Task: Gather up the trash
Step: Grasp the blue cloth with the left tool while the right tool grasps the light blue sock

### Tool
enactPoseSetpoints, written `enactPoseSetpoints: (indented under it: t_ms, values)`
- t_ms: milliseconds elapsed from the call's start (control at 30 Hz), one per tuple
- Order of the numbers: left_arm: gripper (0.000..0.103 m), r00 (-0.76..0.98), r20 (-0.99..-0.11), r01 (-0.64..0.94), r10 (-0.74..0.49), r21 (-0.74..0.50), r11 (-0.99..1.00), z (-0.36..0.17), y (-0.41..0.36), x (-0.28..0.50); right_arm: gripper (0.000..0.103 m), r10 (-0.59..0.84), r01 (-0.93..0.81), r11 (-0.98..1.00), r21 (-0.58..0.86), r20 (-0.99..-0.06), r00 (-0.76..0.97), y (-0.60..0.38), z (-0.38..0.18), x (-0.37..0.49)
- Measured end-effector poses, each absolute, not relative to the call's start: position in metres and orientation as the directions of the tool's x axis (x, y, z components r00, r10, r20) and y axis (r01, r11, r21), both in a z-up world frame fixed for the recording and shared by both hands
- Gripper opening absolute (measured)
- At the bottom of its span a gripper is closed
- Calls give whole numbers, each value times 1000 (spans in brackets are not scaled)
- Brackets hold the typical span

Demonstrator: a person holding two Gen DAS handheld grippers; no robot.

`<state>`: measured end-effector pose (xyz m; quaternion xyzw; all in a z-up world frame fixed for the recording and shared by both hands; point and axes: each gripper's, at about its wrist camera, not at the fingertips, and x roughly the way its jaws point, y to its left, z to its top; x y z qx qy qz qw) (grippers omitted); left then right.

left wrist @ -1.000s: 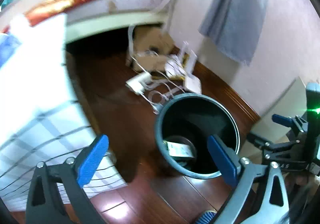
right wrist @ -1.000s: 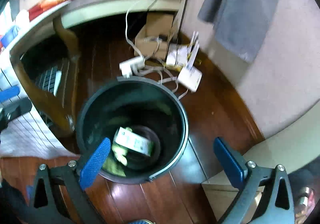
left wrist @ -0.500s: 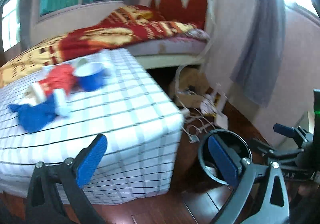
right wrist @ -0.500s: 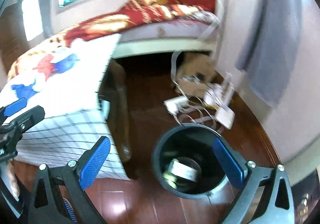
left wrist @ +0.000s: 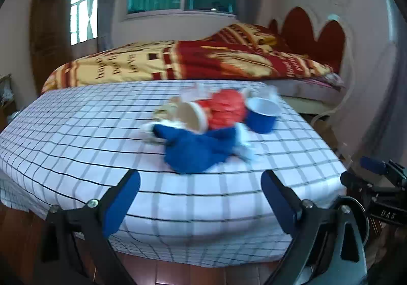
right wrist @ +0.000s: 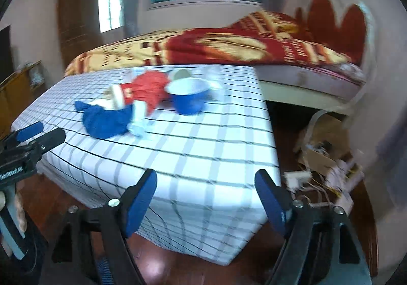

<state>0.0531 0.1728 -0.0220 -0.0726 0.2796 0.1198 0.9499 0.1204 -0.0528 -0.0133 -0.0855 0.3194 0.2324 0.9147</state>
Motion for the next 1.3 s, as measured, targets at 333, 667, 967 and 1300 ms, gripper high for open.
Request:
enactPoseSetpoints:
  t_ms: [333, 667, 967, 1300]
  values:
    - [74, 786, -604, -260, 129, -135, 956, -45, 220, 95, 63, 483, -639, 769, 11, -665, 570, 42, -41, 169]
    - [65, 773, -633, -198, 38, -184, 963, -62, 221, 131, 29, 538, -715, 697, 55, -700, 471, 78, -64, 209]
    - [22, 796, -605, -173, -7, -239, 955, -58, 216, 110, 22, 551, -693, 719, 50, -650, 524, 48, -55, 191]
    - [21, 812, -584, -154, 1, -214, 965, -39, 189, 91, 22, 505, -614, 788, 41, -614, 607, -11, -29, 166]
